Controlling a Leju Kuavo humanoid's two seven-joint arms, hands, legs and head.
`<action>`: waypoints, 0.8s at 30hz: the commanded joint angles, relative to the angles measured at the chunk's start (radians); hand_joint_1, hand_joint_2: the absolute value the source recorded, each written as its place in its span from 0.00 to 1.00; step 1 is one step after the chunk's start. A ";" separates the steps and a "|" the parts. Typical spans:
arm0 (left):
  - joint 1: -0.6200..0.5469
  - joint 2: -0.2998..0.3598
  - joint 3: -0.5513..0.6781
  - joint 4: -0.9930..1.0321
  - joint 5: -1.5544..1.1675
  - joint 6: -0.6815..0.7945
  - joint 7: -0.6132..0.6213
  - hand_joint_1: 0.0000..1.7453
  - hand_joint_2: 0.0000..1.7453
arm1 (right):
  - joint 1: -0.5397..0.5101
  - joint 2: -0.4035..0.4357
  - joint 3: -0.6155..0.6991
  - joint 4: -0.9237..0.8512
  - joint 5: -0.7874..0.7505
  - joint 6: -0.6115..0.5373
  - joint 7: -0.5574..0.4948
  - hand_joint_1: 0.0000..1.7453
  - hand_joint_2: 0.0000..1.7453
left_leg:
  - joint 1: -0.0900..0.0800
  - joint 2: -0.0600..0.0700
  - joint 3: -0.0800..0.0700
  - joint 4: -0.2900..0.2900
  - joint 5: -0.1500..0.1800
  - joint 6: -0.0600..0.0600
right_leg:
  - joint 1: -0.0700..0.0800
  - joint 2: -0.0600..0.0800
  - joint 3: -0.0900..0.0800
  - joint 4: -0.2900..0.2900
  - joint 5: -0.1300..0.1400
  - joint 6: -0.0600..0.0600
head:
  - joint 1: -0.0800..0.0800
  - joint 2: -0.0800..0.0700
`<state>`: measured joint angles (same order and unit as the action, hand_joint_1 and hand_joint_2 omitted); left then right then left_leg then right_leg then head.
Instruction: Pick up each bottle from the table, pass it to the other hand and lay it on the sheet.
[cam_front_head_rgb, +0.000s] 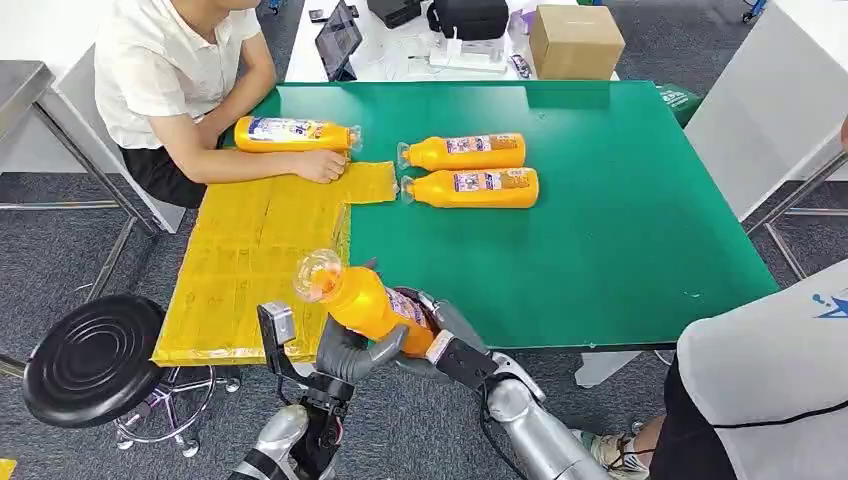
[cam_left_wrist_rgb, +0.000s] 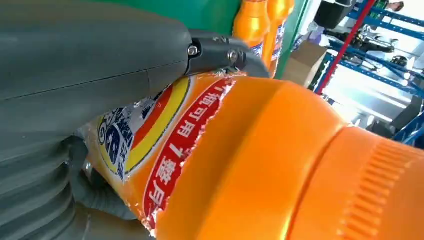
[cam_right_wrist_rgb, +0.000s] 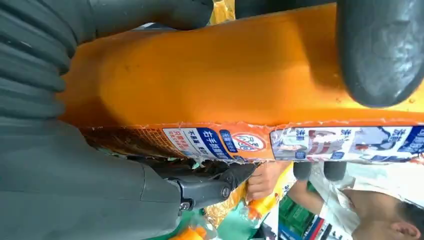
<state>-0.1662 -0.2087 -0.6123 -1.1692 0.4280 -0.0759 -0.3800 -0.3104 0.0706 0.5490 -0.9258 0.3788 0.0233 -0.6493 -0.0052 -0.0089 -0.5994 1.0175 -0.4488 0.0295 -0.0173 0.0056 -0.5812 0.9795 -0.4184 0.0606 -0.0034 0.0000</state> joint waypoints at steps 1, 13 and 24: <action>-0.050 0.014 -0.008 0.049 0.001 -0.005 0.001 0.90 1.00 | -0.052 0.002 0.053 0.072 -0.003 0.007 -0.004 1.00 1.00 | 0.001 0.001 0.003 -0.001 -0.001 -0.002 | 0.001 0.000 0.003 0.000 -0.001 -0.002 | 0.000 0.000; -0.021 0.021 0.017 0.014 0.161 -0.163 0.044 1.00 1.00 | -0.063 0.009 0.067 0.104 -0.022 0.016 -0.007 0.00 1.00 | 0.001 0.001 0.003 -0.001 -0.001 -0.002 | 0.001 0.000 0.003 0.000 -0.001 -0.002 | 0.000 0.000; 0.024 0.059 0.163 -0.103 0.066 0.025 -0.011 1.00 1.00 | 0.111 -0.031 0.084 -0.208 0.084 -0.255 0.014 0.00 0.00 | 0.001 0.001 0.003 0.000 -0.001 -0.002 | 0.001 0.000 0.002 0.000 -0.002 -0.003 | 0.000 0.000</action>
<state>-0.1335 -0.1938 -0.5463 -1.2127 0.6470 -0.2306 -0.3372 -0.2943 0.0893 0.5764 -0.9366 0.3865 -0.0913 -0.6523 -0.0050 -0.0093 -0.5994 1.0175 -0.4487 0.0294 -0.0172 0.0054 -0.5815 0.9796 -0.4186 0.0603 -0.0031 0.0000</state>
